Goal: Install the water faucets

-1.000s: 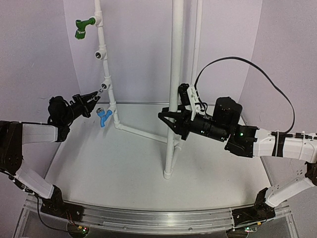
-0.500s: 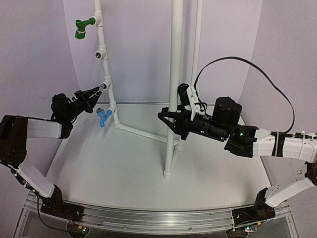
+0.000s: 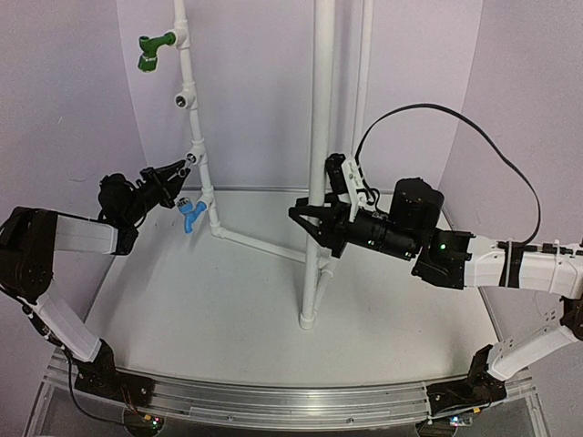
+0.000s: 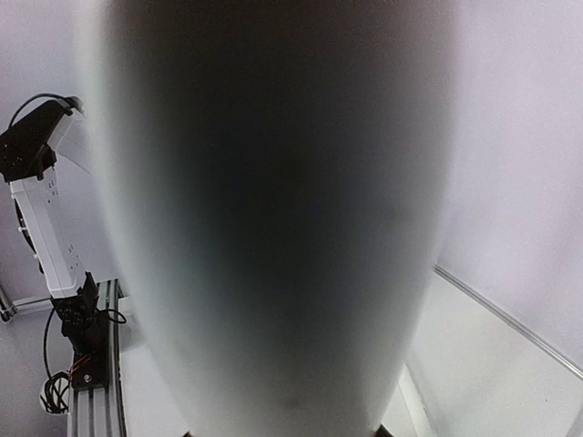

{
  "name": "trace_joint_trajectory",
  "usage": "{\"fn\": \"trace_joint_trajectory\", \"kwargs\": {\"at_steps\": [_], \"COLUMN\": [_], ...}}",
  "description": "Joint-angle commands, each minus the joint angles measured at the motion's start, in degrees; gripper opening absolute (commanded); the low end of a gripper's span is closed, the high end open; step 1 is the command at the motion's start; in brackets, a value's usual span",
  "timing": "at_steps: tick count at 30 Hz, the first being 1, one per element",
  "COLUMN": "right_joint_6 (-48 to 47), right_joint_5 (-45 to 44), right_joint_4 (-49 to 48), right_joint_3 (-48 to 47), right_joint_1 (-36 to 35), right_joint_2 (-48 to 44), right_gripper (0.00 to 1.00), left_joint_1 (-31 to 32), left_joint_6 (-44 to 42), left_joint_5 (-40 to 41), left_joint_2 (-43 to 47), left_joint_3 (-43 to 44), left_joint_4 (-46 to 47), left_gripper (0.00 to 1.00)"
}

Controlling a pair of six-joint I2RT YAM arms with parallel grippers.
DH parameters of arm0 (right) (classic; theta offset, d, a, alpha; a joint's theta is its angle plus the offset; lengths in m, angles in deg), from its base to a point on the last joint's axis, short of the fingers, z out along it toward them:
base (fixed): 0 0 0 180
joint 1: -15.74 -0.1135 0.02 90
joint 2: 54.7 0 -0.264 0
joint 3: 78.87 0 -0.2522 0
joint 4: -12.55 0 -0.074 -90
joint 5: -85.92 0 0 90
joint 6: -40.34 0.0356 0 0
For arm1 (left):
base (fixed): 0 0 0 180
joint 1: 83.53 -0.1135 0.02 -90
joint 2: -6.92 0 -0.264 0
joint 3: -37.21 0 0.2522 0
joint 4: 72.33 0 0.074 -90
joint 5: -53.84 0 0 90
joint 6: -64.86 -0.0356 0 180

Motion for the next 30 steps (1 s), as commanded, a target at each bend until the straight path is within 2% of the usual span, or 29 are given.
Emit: {"fn": "trace_joint_trajectory", "kwargs": {"at_steps": [1, 7, 18, 30], "right_joint_6": [12.8, 13.3, 14.0, 14.6], "right_joint_5": [6.0, 6.5, 6.4, 7.2], "right_joint_4": [-1.5, -1.6, -2.6, -2.6], "right_joint_3": [-2.7, -2.7, 0.3, 1.3], "right_joint_1": [-2.1, -2.2, -2.3, -2.3], "right_joint_2": [0.8, 0.8, -2.2, -3.5], "right_gripper": [0.00, 0.00, 0.00, 0.00], "left_joint_1": [0.4, 0.4, 0.5, 0.4], "left_joint_6": [10.4, 9.8, 3.7, -10.3], "left_joint_5": [0.9, 0.7, 0.8, 1.1], "left_joint_2": [-0.7, -1.0, 0.2, 5.1], "left_joint_3": [3.0, 3.1, 4.0, 5.4], "left_joint_4": [4.9, 4.7, 1.4, -11.8], "left_gripper": [0.00, 0.00, 0.00, 0.00]}}
